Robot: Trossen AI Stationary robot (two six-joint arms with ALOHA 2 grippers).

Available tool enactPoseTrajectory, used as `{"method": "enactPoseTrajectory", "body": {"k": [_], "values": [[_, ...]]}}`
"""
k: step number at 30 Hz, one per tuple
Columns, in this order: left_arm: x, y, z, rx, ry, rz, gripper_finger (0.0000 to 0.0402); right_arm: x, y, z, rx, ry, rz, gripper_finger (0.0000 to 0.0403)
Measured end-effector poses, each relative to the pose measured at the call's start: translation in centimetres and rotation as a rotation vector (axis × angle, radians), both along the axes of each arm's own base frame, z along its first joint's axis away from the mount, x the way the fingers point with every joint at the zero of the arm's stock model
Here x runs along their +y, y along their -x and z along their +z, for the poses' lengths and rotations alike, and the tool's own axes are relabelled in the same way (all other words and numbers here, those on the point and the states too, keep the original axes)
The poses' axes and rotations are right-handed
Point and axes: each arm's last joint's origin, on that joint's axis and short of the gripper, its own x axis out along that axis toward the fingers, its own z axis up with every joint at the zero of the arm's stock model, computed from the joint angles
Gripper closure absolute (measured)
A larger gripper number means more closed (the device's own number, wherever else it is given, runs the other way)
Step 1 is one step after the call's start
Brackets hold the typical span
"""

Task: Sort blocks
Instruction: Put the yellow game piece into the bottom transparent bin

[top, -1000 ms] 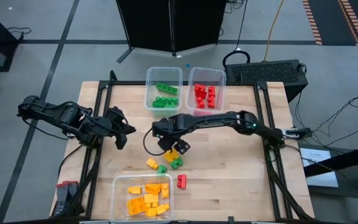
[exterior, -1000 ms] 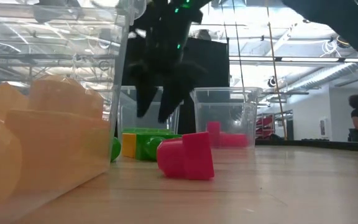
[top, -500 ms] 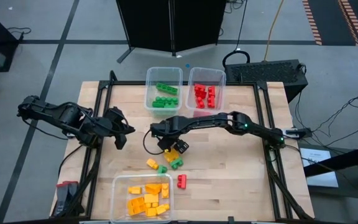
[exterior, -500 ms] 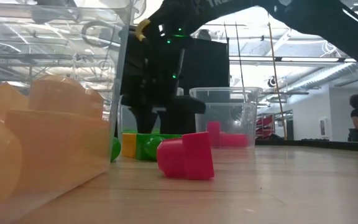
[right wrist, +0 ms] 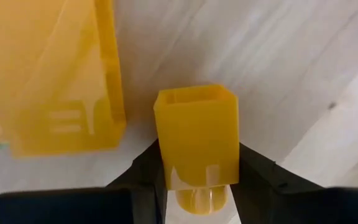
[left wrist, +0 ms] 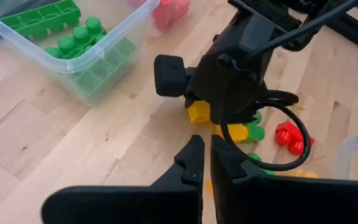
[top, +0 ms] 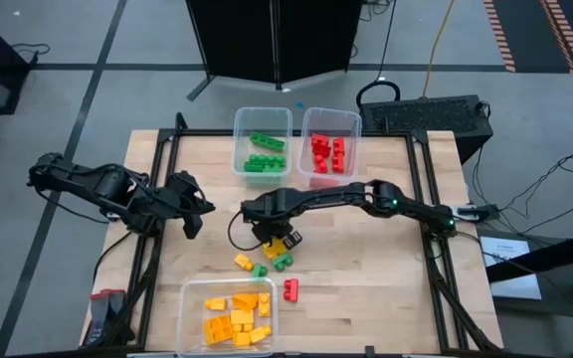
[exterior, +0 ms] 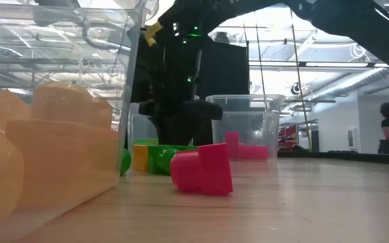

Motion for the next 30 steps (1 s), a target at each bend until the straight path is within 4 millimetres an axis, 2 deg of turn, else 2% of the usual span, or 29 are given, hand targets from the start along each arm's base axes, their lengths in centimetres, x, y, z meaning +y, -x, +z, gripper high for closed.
{"method": "enactPoseTrajectory", "body": {"k": [4, 12, 17, 22, 26, 30], "values": [[0.0, 0.0, 0.0, 0.000, 0.000, 0.000, 0.0401, 0.1, 0.4, 2.4, -0.048, -0.018, -0.062, 0.0288], [0.0, 0.0, 0.0, 0.001, -0.003, -0.003, 0.0401, 1.1, 2.2, 10.5, -0.249, -0.045, -0.173, 0.0288], [0.0, 0.0, 0.0, 0.002, -0.006, -0.006, 0.0401, 5.0, 3.2, 15.7, -0.468, -0.112, -0.131, 0.0288], [0.0, 0.0, 0.0, 0.002, -0.005, -0.005, 0.0401, 9.8, 3.6, 19.1, -0.698, -0.212, -0.055, 0.0288], [0.0, 0.0, 0.0, 0.001, -0.001, -0.001, 0.0401, 13.0, 3.7, 20.3, -0.792, -0.384, 0.012, 0.0288], [0.0, 0.0, 0.0, 0.000, -0.001, -0.001, 0.0401, 15.2, 3.4, 19.8, -0.787, -0.532, 0.029, 0.0288]]}}
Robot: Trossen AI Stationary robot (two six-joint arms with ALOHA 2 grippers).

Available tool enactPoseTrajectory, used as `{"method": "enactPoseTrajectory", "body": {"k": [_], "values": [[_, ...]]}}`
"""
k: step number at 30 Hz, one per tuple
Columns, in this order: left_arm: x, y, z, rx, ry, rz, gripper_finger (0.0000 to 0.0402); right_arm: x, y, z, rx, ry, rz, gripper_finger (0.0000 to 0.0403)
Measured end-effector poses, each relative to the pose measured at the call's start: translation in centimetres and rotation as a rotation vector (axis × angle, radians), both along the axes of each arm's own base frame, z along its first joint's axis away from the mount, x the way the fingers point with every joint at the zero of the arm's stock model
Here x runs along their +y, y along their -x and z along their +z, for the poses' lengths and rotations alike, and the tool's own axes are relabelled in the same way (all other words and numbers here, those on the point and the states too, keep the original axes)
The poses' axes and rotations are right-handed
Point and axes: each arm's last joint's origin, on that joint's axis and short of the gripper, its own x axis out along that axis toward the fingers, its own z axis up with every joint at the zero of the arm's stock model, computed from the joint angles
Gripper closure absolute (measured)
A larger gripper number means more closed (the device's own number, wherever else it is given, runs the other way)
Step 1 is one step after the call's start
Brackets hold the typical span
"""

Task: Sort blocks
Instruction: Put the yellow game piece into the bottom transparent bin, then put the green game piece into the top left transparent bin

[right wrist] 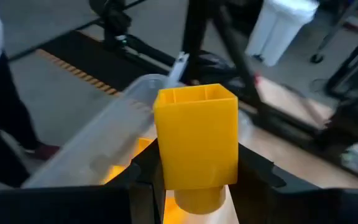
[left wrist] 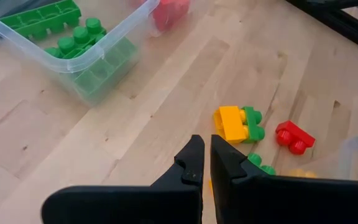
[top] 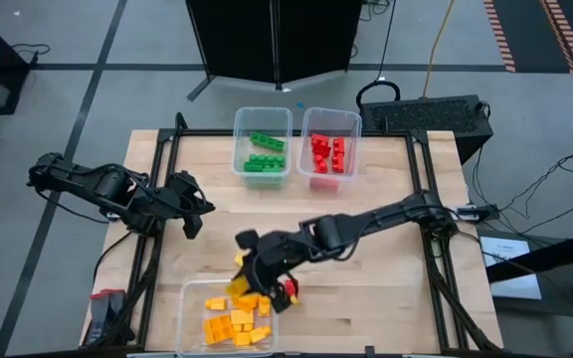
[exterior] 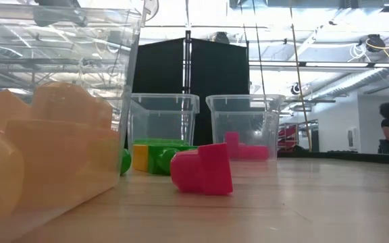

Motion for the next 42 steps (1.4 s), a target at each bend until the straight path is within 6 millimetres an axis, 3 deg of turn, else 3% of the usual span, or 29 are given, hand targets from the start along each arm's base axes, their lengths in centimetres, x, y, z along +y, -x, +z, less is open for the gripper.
{"method": "enactPoseTrajectory", "body": {"k": [11, 17, 21, 25, 31, 37, 42], "values": [[0.0, 0.0, 0.0, -0.003, 0.010, 0.001, 0.0401, 3.8, -0.8, -5.1, 0.209, -0.094, -0.009, 0.0286], [0.0, 0.0, 0.0, -0.006, 0.026, 0.012, 0.0401, 3.4, -0.7, -5.0, 0.254, -0.163, -0.132, 0.0139], [0.0, 0.0, 0.0, -0.006, 0.027, 0.012, 0.0401, 3.4, -0.7, -4.8, 0.255, -0.188, -0.136, 0.0085], [0.0, 0.0, 0.0, -0.005, 0.027, 0.011, 0.0401, 3.3, -0.3, -3.8, 0.302, -0.218, -0.165, 0.0086], [0.0, 0.0, 0.0, -0.001, 0.025, 0.009, 0.0401, 1.6, 2.2, -0.2, 0.426, -0.095, -0.195, 0.0105], [0.0, 0.0, 0.0, 0.003, 0.025, 0.009, 0.0401, -1.5, 6.4, -1.4, 0.698, 0.078, -0.300, 0.0106], [0.0, 0.2, -0.2, 0.025, 0.018, 0.010, 0.0401, -3.8, 8.3, -3.4, 0.635, 0.045, -0.312, 0.0106]]}}
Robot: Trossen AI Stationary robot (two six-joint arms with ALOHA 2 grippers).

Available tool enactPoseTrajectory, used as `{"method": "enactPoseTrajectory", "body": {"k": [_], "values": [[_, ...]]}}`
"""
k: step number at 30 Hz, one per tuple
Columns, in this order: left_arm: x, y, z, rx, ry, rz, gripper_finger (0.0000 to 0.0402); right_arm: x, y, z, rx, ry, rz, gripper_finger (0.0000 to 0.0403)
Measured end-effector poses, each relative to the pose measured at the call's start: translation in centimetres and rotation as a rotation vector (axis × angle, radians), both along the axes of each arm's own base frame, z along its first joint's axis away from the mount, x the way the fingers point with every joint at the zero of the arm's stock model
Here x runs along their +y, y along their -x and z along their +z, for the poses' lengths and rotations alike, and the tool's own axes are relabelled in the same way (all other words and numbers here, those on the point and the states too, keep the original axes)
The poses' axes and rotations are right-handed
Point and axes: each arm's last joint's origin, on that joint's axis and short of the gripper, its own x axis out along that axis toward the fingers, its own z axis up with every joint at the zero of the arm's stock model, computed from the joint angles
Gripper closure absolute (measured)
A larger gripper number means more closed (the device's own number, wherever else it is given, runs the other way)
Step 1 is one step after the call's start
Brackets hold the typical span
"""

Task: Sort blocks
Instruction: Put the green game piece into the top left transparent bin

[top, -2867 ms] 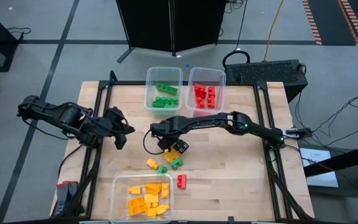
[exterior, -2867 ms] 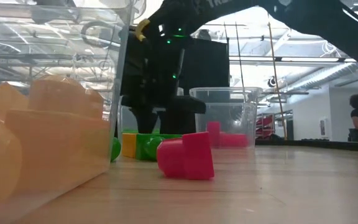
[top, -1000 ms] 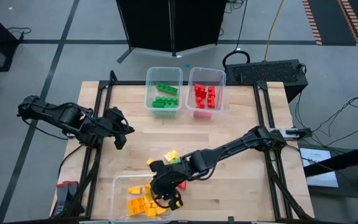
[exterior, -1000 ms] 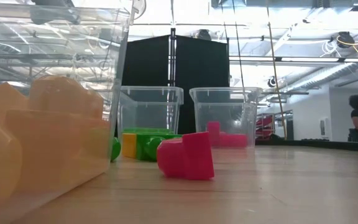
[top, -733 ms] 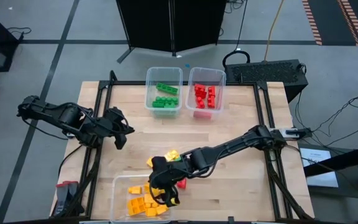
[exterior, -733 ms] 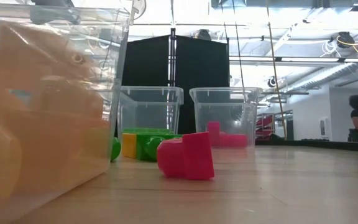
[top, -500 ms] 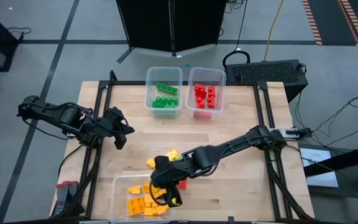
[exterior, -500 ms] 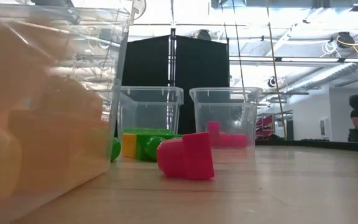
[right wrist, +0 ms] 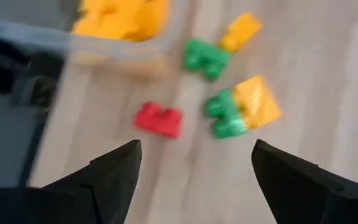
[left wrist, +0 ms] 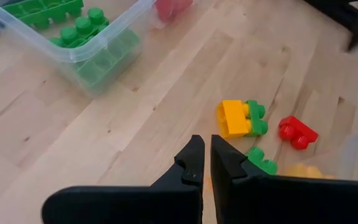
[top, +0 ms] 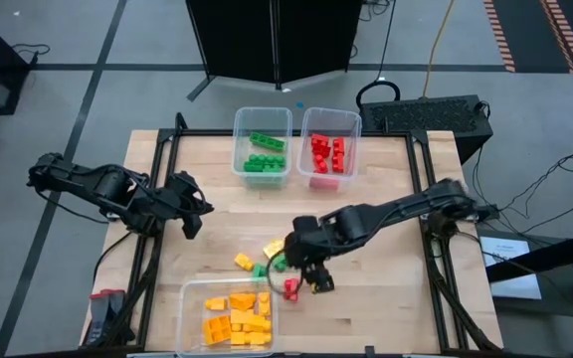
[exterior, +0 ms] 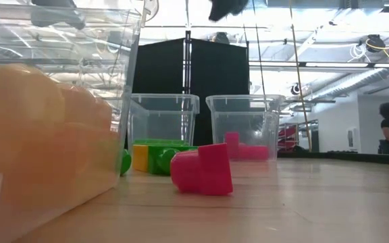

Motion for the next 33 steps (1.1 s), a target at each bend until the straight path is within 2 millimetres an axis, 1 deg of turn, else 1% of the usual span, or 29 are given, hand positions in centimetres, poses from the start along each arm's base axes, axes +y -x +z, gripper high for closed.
{"method": "enactPoseTrajectory", "body": {"k": [2, 4, 6, 11, 13, 15, 18, 21, 23, 28, 33], "values": [[0.0, 0.0, 0.0, 0.005, -0.002, 0.000, 0.0401, -1.1, 0.7, -1.5, -0.074, 0.012, -0.043, 0.0106], [0.1, 0.1, -0.1, 0.020, -0.007, 0.000, 0.0401, -2.1, 1.2, -3.4, -0.142, 0.039, -0.090, 0.0106], [0.1, 0.2, -0.2, 0.024, -0.008, 0.001, 0.0401, -2.6, 1.4, -5.5, -0.188, 0.031, -0.107, 0.0106], [0.1, 0.2, -0.1, 0.023, -0.010, 0.003, 0.0401, -2.5, 0.4, -9.5, -0.270, 0.001, -0.052, 0.0106], [0.1, 0.2, -0.1, 0.021, -0.012, 0.007, 0.0401, -2.5, -0.1, -11.2, -0.249, 0.012, -0.045, 0.0106], [0.1, 0.2, -0.1, 0.021, -0.012, 0.007, 0.0401, -2.6, -0.5, -12.3, -0.228, 0.024, -0.030, 0.0106], [0.1, 0.2, -0.1, 0.020, -0.014, 0.009, 0.0401, -3.0, -1.0, -13.6, -0.207, 0.041, -0.010, 0.0106], [0.1, 0.1, -0.1, 0.016, -0.015, 0.012, 0.0401, -3.1, -1.3, -15.1, -0.165, 0.021, 0.006, 0.0106], [0.1, 0.1, -0.1, 0.015, -0.020, 0.016, 0.0401, -3.2, -1.6, -15.8, -0.160, 0.021, 0.010, 0.0106], [0.2, 0.1, -0.1, 0.009, -0.036, 0.030, 0.0401, -3.1, -1.9, -16.7, -0.161, 0.023, 0.014, 0.0106], [0.2, 0.1, -0.1, 0.008, -0.040, 0.034, 0.0401, -3.1, -2.0, -16.7, -0.164, 0.011, -0.007, 0.0116]]}}
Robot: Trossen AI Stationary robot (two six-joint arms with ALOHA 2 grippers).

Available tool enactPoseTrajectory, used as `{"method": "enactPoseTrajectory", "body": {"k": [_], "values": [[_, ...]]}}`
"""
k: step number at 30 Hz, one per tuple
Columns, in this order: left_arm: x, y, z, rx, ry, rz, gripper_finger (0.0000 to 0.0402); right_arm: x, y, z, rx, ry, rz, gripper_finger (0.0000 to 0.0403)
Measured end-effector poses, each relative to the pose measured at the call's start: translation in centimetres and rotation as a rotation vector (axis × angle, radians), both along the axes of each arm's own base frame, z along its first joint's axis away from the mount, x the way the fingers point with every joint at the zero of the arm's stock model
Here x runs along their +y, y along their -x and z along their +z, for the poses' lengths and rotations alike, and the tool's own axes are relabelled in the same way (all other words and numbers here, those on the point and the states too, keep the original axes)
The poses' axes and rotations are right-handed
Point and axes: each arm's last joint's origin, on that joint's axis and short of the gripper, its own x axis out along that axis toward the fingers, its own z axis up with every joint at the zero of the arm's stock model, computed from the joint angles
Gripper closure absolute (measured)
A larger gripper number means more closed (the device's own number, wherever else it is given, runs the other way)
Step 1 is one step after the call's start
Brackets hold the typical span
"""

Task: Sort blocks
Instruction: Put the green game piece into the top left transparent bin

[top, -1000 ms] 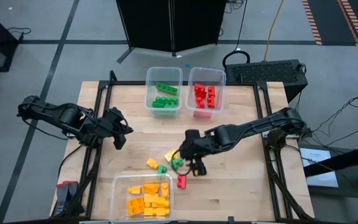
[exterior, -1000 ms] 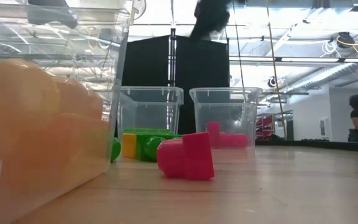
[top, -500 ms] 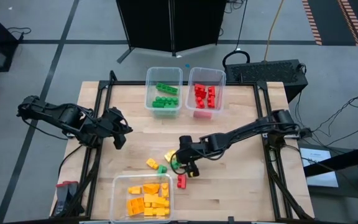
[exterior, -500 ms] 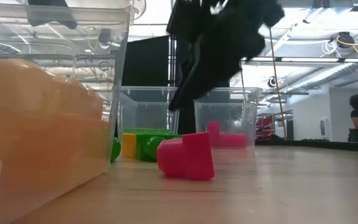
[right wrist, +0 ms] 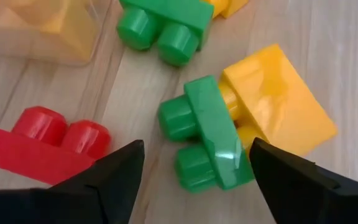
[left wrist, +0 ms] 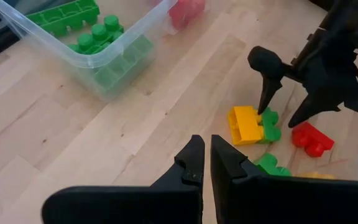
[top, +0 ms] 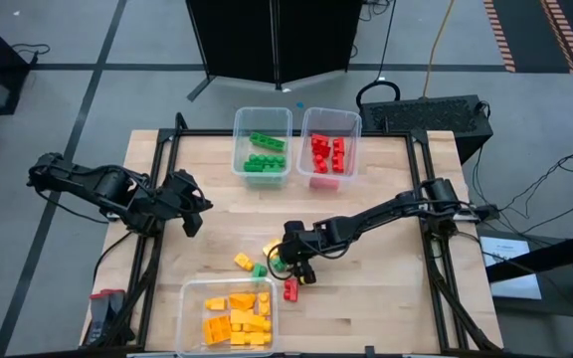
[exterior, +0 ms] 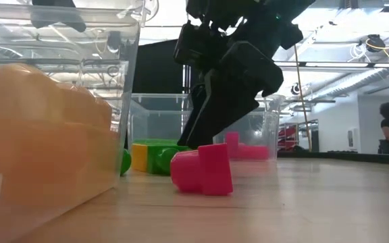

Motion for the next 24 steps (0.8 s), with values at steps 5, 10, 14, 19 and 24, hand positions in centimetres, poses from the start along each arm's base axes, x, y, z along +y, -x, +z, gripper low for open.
{"method": "enactPoseTrajectory", "body": {"k": [5, 10, 14, 19, 24], "values": [[0.0, 0.0, 0.0, 0.000, 0.000, 0.000, 0.0401, 0.0, 0.1, -0.1, 0.009, 0.003, -0.003, 0.0164], [0.0, 0.0, 0.0, 0.000, 0.000, 0.001, 0.0401, 0.0, -0.1, -0.6, 0.024, 0.010, -0.010, 0.0229], [0.0, 0.0, 0.0, 0.000, 0.001, 0.001, 0.0401, -0.1, -0.1, -1.0, 0.037, 0.033, -0.041, 0.0284], [0.0, 0.0, 0.0, -0.001, 0.003, 0.003, 0.0401, -0.2, 0.1, -0.6, 0.039, 0.038, -0.059, 0.0362], [0.0, 0.0, 0.0, -0.006, 0.017, 0.017, 0.0401, -0.3, 0.9, 0.4, 0.065, 0.047, -0.060, 0.0398]]}}
